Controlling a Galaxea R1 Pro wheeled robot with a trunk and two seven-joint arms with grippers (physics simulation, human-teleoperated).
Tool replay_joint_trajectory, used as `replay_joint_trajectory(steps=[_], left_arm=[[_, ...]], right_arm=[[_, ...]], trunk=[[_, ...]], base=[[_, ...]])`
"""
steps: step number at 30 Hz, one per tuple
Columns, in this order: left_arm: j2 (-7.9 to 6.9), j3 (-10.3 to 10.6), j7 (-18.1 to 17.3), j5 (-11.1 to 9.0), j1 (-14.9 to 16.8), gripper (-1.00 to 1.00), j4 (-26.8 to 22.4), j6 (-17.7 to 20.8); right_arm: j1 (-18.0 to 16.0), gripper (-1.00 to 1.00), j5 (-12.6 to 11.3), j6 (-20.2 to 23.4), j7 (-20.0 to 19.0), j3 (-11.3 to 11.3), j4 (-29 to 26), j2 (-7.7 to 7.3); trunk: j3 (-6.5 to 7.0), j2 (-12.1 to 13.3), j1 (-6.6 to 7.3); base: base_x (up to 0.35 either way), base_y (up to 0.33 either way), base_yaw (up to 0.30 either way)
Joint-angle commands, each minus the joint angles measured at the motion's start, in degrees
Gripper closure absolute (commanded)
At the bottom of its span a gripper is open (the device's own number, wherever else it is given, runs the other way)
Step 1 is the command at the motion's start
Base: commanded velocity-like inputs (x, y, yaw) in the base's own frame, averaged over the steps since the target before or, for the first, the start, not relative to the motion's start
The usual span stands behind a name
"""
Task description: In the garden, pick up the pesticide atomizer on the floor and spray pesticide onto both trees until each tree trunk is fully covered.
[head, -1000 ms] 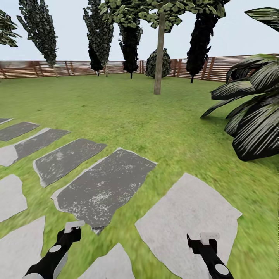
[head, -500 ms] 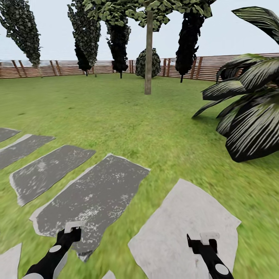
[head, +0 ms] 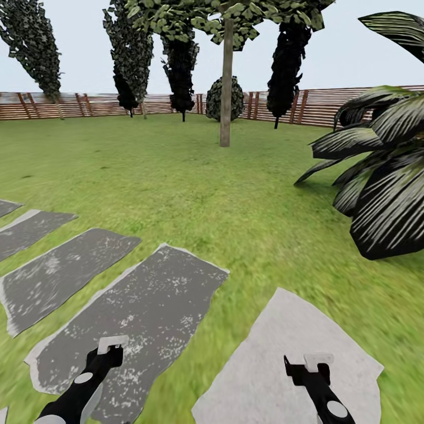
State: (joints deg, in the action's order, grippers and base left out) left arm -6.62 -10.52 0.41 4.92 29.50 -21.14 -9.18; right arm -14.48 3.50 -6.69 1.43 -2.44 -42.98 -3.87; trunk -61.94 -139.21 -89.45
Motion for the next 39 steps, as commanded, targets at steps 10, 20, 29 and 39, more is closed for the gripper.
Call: replay_joint_trajectory(steps=[10, 20, 29, 39], left_arm=[[0.03, -0.3, 0.0, 0.5, 0.0, 1.0, 0.1, -0.2], [-0.04, -0.3, 0.0, 0.5, 0.0, 1.0, 0.1, -0.2], [-0.06, -0.3, 0.0, 0.5, 0.0, 1.0, 0.1, -0.2], [-0.06, -0.3, 0.0, 0.5, 0.0, 1.0, 0.1, -0.2]], right_arm=[[0.0, -1.0, 0.4, -0.2, 0.1, 0.0, 0.0, 0.01], [0.0, -1.0, 0.4, -0.2, 0.1, 0.0, 0.1, 0.01], [0.0, -1.0, 0.4, -0.2, 0.1, 0.0, 0.1, 0.01], [0.0, -1.0, 0.4, -0.1, 0.1, 0.0, 0.1, 0.01]], trunk=[[-0.05, 0.0, -0.02], [-0.05, 0.0, -0.02], [-0.05, 0.0, -0.02], [-0.05, 0.0, -0.02]], base=[[0.341, 0.0, 0.0], [0.34, 0.0, 0.0], [0.341, 0.0, 0.0], [0.341, 0.0, 0.0]])
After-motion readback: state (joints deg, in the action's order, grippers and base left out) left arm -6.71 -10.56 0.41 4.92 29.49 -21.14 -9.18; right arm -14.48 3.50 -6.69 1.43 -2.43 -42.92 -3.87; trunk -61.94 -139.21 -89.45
